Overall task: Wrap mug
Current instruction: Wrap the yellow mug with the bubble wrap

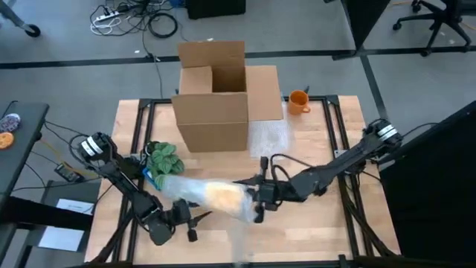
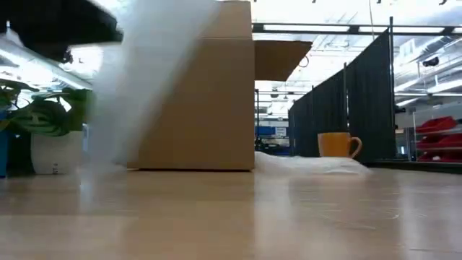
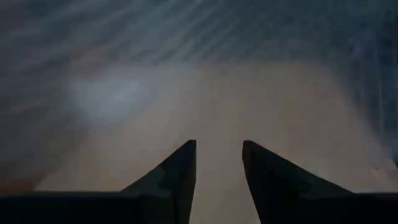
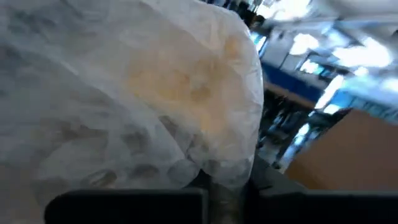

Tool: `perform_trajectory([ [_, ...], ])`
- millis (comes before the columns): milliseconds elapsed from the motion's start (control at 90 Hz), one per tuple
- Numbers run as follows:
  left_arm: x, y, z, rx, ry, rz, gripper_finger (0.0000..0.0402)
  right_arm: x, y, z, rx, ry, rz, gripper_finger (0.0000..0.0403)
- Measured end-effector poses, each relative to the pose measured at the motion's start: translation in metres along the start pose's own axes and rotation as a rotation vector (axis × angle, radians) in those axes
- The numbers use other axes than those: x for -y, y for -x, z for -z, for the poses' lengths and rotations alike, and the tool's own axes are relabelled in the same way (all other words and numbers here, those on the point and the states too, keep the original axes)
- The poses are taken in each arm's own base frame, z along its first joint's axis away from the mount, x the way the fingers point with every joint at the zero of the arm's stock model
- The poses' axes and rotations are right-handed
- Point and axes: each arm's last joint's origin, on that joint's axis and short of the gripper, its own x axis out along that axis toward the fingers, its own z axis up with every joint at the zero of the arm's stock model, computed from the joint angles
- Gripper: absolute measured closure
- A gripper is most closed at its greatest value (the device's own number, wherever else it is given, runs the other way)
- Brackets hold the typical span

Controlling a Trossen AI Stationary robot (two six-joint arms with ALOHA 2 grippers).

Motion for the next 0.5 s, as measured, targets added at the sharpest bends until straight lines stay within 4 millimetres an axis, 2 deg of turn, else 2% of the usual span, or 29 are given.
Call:
perform_trajectory([
  [156, -0.003, -0.008, -0.005, 0.007, -0.051, -0.062, 0.0285, -0.01, -0.005, 0.009, 0.009, -0.049, 0.054, 0.0402],
  [256, -0.008, -0.016, 0.003, -0.022, -0.058, -0.097, 0.0285, -0.021, -0.004, 0.031, -0.094, -0.033, 0.094, 0.0402],
  [378, -0.01, -0.029, 0.026, -0.11, -0.046, -0.098, 0.0285, -0.027, 0.009, 0.068, -0.212, -0.053, 0.163, 0.0402],
  [500, -0.009, -0.045, 0.067, -0.258, 0.02, -0.064, 0.0285, -0.027, 0.029, 0.105, -0.292, -0.113, 0.233, 0.0402],
])
